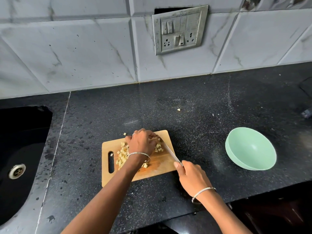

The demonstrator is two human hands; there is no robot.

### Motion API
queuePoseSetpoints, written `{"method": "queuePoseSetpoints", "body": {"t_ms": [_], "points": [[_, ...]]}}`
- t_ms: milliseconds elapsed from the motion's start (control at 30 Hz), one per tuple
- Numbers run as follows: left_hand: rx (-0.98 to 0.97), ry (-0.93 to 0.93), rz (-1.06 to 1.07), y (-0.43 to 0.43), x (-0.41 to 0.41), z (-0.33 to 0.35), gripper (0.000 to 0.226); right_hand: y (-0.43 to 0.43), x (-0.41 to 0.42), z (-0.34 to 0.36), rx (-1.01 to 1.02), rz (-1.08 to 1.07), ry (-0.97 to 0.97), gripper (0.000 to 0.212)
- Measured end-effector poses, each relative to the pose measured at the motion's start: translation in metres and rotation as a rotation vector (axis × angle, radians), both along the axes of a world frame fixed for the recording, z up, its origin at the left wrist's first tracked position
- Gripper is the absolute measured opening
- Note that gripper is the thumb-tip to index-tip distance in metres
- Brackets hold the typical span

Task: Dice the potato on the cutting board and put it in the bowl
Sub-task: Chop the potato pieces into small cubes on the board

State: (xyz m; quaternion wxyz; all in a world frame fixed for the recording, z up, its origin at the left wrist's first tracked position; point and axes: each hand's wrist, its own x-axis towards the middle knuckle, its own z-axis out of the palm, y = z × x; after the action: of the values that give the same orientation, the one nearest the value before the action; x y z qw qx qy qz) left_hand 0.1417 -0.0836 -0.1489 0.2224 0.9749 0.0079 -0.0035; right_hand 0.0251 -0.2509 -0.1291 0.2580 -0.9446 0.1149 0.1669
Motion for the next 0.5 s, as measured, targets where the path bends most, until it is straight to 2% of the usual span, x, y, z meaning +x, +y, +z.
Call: {"method": "queuePoseSetpoints", "body": {"t_ms": [267, 500], "points": [[0.023, -0.006, 0.04, -0.011, 0.0, 0.0, 0.008, 0.001, 0.009, -0.002, -0.095, 0.005, -0.031, 0.036], [0.001, -0.02, 0.056, -0.012, 0.002, -0.005, 0.01, -0.005, 0.013, 0.004, -0.087, 0.04, -0.022, 0.037]]}}
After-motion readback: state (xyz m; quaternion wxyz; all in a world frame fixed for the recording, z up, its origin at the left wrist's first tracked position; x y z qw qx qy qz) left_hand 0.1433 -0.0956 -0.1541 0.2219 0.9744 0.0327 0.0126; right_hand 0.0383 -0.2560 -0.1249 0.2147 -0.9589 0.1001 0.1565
